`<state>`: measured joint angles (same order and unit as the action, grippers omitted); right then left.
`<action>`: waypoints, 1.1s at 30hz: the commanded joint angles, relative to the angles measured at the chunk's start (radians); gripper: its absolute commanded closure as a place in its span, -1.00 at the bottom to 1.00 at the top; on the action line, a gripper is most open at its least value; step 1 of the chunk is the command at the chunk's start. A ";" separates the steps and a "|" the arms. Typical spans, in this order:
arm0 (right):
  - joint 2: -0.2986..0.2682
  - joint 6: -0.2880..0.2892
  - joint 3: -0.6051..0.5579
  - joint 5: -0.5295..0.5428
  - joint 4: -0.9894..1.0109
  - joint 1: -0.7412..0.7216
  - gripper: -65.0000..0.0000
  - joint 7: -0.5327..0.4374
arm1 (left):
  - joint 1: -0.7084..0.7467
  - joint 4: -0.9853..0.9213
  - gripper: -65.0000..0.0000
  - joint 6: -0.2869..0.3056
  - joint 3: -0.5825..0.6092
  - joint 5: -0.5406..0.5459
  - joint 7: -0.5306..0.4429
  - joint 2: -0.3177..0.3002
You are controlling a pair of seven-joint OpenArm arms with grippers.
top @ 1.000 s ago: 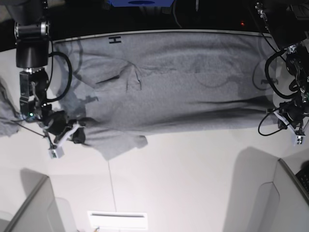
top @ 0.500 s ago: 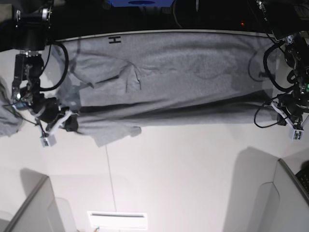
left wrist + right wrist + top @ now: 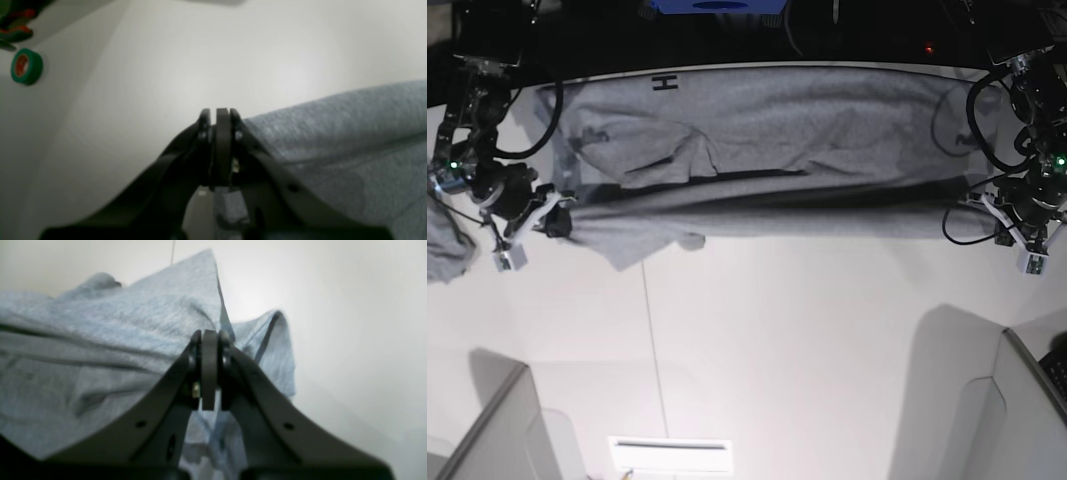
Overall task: Fold the T-shirt properly
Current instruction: 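Lift the grasped edge and fold it toward the collar with both grippers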
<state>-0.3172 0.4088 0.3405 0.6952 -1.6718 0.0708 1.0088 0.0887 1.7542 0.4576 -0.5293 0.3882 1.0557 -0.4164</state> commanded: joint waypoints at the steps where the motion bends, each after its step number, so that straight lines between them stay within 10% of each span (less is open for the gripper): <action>1: -0.006 0.002 0.025 0.008 -0.040 -0.015 1.00 -0.009 | -0.011 0.023 1.00 -0.001 -0.008 -0.007 -0.015 -0.025; 33: 0.059 0.002 0.068 0.008 -0.267 0.292 1.00 0.015 | 0.202 0.172 1.00 -0.003 -0.012 -0.013 -0.018 -0.020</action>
<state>-0.2459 0.4084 0.4015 0.6945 -1.9186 0.3664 1.0397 0.2939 1.9091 0.4572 -0.5301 0.3737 1.0523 -0.4187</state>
